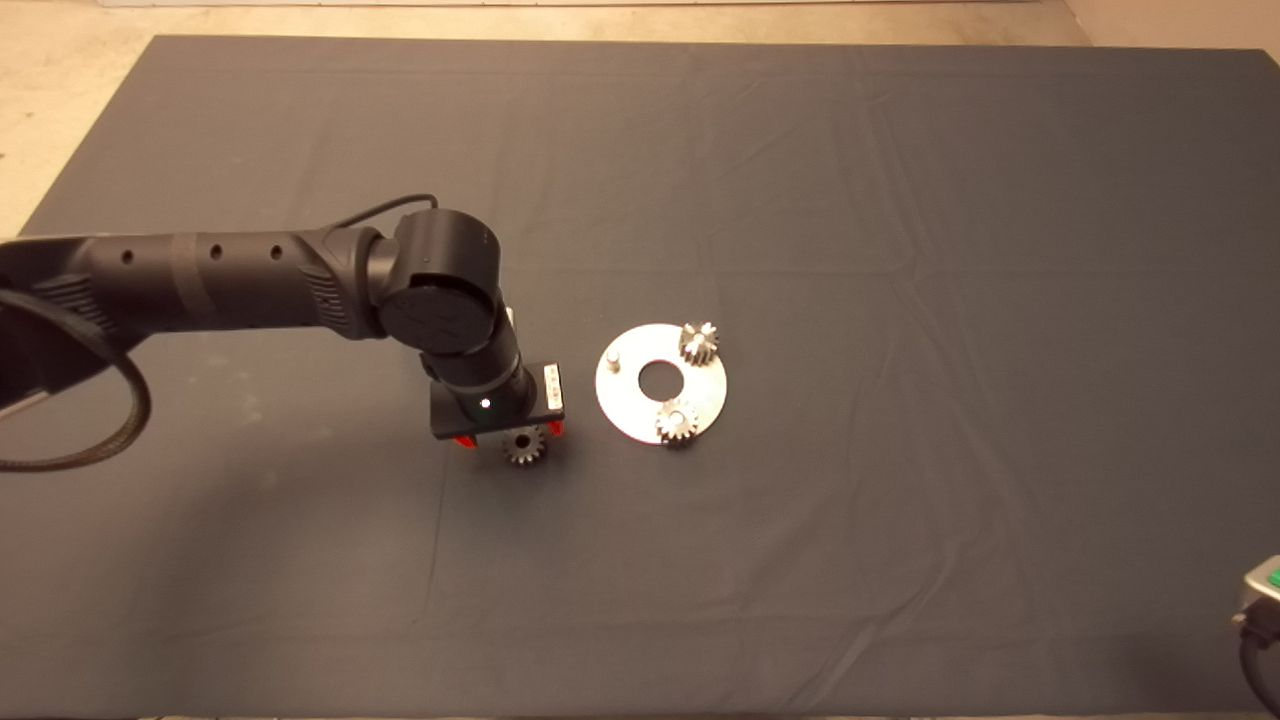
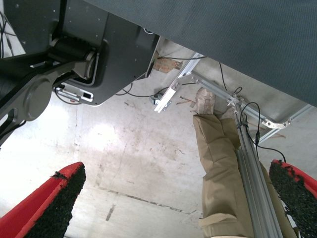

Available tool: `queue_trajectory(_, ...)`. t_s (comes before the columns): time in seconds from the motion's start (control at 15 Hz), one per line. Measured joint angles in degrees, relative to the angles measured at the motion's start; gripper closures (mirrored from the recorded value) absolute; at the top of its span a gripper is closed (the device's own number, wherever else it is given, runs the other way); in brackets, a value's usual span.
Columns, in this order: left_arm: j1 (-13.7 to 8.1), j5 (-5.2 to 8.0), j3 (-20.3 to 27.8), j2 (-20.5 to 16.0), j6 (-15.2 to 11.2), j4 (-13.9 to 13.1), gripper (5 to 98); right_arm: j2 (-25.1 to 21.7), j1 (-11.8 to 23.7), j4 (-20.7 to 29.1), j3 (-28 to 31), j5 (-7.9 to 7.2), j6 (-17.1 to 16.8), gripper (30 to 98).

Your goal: Remove an incorrectly installed larger gear and replace it with the correct smaller gear

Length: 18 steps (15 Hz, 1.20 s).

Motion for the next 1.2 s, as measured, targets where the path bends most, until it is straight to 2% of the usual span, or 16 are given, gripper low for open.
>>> queue_trajectory(0.27, 0.0, -0.07, -0.7, 1.0, 0.0, 0.1, 30.4, 0.1, 0.0, 0.0, 0.0, -0.02, 0.0, 30.8)
queue_trajectory(0.73, 0.1, -0.07, -0.7, 0.8, 0.0, 0.1, 30.9, 0.1, 0.0, -0.4, 0.0, 0.0, 0.0, 30.8)
queue_trajectory(0.93, 1.0, -0.03, -0.7, 0.3, -0.1, 0.2, 33.3, 0.0, 0.0, -0.4, 0.0, -0.02, 0.0, 30.8)
queue_trajectory(1.2, 1.1, -0.07, -0.7, 0.3, -0.1, 0.3, 40.6, 0.0, 0.0, -0.5, 0.0, 0.0, 0.0, 30.8)
